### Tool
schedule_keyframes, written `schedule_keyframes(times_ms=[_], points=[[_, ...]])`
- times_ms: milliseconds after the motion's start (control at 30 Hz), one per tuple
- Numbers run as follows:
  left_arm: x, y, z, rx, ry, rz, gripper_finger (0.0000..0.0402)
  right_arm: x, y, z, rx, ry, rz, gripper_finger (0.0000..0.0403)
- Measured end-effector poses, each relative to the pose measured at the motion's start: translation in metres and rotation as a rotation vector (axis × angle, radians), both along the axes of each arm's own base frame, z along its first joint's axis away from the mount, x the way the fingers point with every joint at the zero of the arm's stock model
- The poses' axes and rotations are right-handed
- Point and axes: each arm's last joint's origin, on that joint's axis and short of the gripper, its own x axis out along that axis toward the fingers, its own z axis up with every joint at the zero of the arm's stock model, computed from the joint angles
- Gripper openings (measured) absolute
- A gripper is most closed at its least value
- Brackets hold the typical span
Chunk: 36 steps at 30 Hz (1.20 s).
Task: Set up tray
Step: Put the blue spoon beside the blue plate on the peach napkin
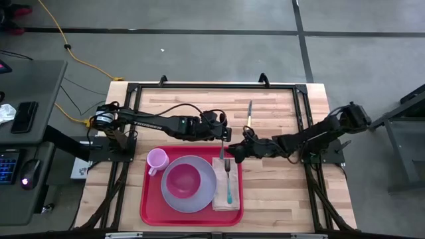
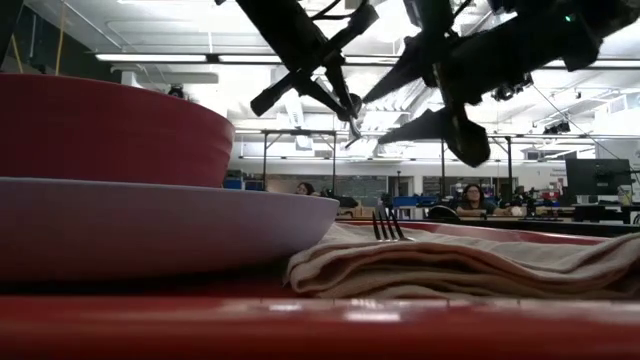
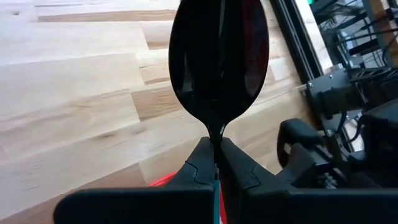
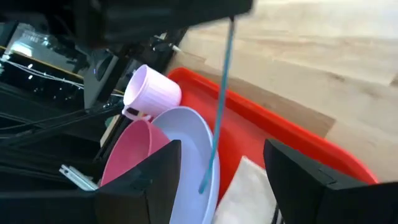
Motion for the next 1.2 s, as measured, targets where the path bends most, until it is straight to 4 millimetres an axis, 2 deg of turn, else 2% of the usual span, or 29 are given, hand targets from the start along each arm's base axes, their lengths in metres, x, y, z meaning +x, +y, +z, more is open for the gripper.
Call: schedule_keyframes(times_ms=[133, 267, 367, 567, 800, 967, 1200], points=[[0.0, 0.0, 0.0, 0.0, -0.001, 0.001, 0.0034, 0.009, -0.004, 0.012, -0.055, 0.013, 0.002, 0.0208], [0.0, 0.0, 0.0, 0.005, -0.002, 0.006, 0.0034, 0.012, -0.009, 0.015, -0.112, 0.108, -0.013, 0.0208], [0.0, 0.0, 0.0, 0.004, -0.002, 0.005, 0.0034, 0.014, -0.012, 0.018, -0.126, 0.102, -0.028, 0.0208], [0.002, 0.0, 0.002, -0.002, -0.03, -0.001, 0.0034, 0.016, -0.014, 0.015, -0.135, 0.104, -0.032, 0.0208], [0.003, -0.001, 0.003, -0.005, -0.043, -0.025, 0.0034, 0.027, -0.012, 0.003, -0.111, 0.075, 0.004, 0.0206], [0.001, -0.001, 0.001, -0.013, -0.013, -0.018, 0.0034, 0.027, -0.014, 0.003, -0.123, 0.084, -0.007, 0.0186], [0.002, -0.001, 0.002, -0.017, -0.032, -0.019, 0.0034, 0.026, -0.014, 0.001, -0.132, 0.107, -0.013, 0.0135]])
